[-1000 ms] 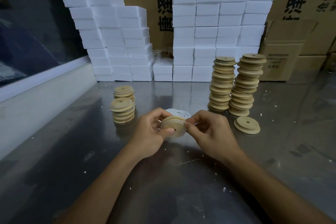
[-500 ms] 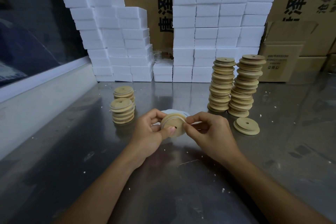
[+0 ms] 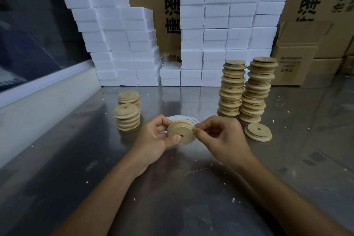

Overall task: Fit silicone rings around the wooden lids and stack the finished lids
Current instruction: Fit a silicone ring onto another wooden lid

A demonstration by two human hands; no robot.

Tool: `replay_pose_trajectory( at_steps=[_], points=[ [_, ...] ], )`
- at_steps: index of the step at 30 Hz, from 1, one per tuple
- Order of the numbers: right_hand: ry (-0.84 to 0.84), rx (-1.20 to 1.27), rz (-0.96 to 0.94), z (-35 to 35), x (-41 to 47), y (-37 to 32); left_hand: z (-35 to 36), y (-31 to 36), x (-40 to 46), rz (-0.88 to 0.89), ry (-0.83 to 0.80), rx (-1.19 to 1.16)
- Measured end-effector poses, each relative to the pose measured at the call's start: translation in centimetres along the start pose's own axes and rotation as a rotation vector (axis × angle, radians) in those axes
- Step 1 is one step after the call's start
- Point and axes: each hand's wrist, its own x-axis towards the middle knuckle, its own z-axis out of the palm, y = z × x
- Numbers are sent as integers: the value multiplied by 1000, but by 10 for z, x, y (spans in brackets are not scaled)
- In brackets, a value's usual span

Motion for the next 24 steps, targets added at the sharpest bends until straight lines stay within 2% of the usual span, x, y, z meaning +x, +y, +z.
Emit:
replay_pose_trajectory(
  at_steps=[7,12,19,24],
  points=[
    [-105,61,146,-2,2,3,-2,-2,-1,14,-33,38],
    [-102,129,218,-5,3,5,0,-1,0,44,-35,75],
    [-69,148,162,-1,3,2,1,-3,-2,-36,4,-75],
    [-105,171,150,-5,3,2,4,-4,-2,-127,-7,-227]
  ],
)
